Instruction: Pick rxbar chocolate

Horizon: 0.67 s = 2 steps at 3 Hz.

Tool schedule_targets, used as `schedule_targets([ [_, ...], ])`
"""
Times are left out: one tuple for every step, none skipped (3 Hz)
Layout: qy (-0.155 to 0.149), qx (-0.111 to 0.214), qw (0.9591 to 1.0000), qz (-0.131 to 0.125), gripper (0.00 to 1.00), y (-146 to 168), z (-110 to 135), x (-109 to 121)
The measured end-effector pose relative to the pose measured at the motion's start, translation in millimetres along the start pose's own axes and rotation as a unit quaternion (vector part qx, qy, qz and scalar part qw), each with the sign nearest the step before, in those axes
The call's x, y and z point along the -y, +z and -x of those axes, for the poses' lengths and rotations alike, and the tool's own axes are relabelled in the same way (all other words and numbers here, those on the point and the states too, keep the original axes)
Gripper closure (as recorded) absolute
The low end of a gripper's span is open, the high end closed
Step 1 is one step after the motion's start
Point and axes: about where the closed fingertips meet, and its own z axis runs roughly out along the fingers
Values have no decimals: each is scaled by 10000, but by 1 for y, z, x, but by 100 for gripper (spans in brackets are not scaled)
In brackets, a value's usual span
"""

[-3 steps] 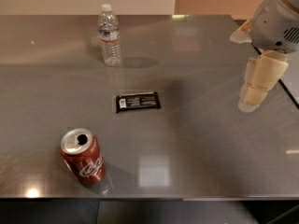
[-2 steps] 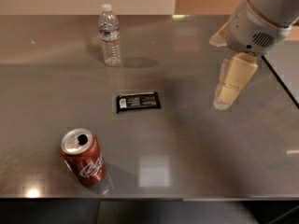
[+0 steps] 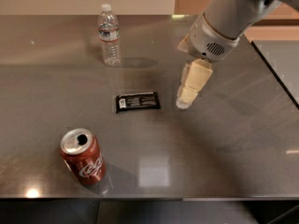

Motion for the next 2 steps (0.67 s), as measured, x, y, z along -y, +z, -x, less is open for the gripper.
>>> schedule_targets([
  [-144,89,9997,162,0,27,22,10],
  [-277,106,9990,340,0,53,33,16],
])
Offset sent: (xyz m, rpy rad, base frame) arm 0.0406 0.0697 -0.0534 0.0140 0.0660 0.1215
